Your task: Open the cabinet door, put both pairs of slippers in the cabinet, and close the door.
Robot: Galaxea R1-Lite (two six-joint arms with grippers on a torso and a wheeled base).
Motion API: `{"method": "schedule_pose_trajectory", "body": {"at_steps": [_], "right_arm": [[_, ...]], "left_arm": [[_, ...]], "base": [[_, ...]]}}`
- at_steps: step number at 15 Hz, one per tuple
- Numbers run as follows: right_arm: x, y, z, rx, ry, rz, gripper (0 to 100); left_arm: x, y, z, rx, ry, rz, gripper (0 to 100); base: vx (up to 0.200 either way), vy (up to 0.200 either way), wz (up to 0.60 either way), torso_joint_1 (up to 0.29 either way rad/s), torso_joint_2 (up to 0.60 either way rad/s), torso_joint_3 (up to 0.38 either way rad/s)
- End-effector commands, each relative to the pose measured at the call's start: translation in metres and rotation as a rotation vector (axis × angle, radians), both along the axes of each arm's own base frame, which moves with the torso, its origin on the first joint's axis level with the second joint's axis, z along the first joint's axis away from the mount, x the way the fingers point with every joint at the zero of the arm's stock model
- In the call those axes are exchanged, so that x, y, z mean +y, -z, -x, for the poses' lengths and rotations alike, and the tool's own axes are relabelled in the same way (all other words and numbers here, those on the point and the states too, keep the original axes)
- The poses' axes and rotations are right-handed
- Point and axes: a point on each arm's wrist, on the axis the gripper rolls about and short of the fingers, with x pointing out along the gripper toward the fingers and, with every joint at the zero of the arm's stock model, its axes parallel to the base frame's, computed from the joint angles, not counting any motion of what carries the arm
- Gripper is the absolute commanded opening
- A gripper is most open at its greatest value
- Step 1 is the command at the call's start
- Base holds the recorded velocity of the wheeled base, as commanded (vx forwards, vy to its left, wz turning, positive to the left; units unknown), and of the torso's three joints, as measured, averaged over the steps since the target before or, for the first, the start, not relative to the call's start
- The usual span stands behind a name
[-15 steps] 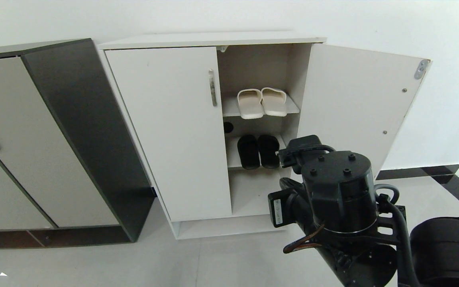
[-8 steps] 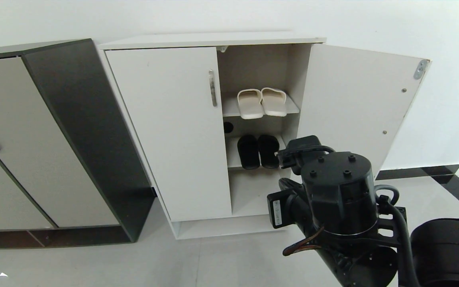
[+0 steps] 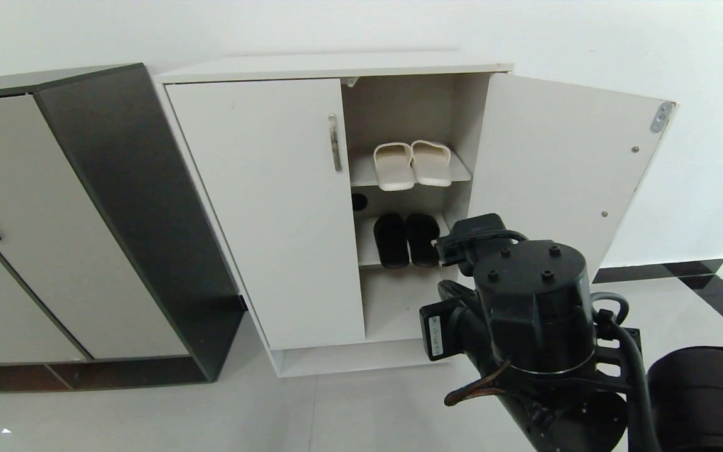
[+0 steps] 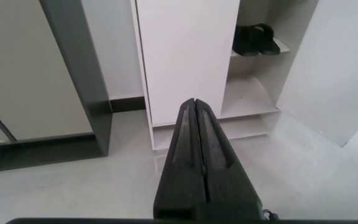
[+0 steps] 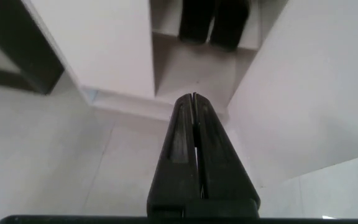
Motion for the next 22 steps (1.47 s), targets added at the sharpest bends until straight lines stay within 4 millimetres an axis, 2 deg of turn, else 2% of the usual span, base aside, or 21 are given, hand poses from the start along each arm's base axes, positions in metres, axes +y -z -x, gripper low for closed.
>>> {"method": "schedule_pose_trajectory", "body": {"at_steps": [1,9,22], "right_arm": [[-0.0001,0.0012,-0.0008,0.002,0.002,0.004,0],[0.0005,0.0046,-0.0028,0.008,0.007,0.013,0],[0.0018,0.0076,-0.0048,0.013,0.01,0.021,0]], "left_arm": [[0.0,-0.0002,-0.0001,-0.001,0.0,0.0,0],[0.0,-0.0002,-0.0001,-0.001,0.001,0.0,0],[0.0,-0.0002,-0.0001,-0.001,0.0,0.0,0]], "base": [[0.0,0.0,0.0,0.027,-0.15,-0.349],[0.0,0.0,0.0,0.088,-0.48,-0.349],[0.0,0.0,0.0,0.183,-0.49,-0.317]]}}
